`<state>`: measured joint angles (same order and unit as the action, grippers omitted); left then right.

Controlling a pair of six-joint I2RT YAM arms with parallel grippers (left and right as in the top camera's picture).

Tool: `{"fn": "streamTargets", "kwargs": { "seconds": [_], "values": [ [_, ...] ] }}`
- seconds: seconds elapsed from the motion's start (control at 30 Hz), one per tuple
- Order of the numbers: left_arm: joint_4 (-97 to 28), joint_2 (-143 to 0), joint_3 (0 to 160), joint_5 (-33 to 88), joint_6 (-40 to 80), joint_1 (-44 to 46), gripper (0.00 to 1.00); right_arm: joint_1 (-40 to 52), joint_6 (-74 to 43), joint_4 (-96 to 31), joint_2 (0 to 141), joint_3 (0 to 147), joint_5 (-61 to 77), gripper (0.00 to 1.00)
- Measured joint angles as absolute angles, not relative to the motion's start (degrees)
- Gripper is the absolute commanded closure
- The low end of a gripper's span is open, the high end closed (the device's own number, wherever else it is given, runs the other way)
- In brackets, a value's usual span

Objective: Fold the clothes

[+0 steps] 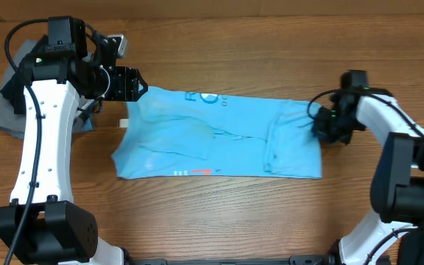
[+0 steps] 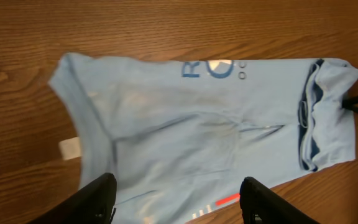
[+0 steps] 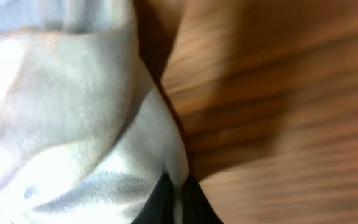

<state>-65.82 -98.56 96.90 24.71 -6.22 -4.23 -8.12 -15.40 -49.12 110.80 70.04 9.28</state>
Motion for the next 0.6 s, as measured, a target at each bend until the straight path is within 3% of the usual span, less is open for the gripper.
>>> {"fn": "streamTargets", "kwargs": {
  "seconds": [0.03,0.1,0.43,0.6],
  "values": [
    [-65.8,-98.6,96.9,24.7,-6.2,-4.2,0.33,-9.2,-16.0,-49.3,110.8,70.1,9.3,0.75],
    [-65.8,-98.6,96.9,24.7,-6.2,-4.2,0.33,-10.8,-16.4,-49.5,110.8,70.1,9.0,0.66],
    [-65.8,-98.6,96.9,24.7,-6.2,-4.2,0.33,-11.5,-15.2,-50.9,107.5,73.0,16.2,0.67],
    [-65.5,-98.6,96.9,24.7,-6.2,-4.2,0.33,-7.5,-17.5,-46.6,102.9,76.8,19.0,0.67]
  ]
}}
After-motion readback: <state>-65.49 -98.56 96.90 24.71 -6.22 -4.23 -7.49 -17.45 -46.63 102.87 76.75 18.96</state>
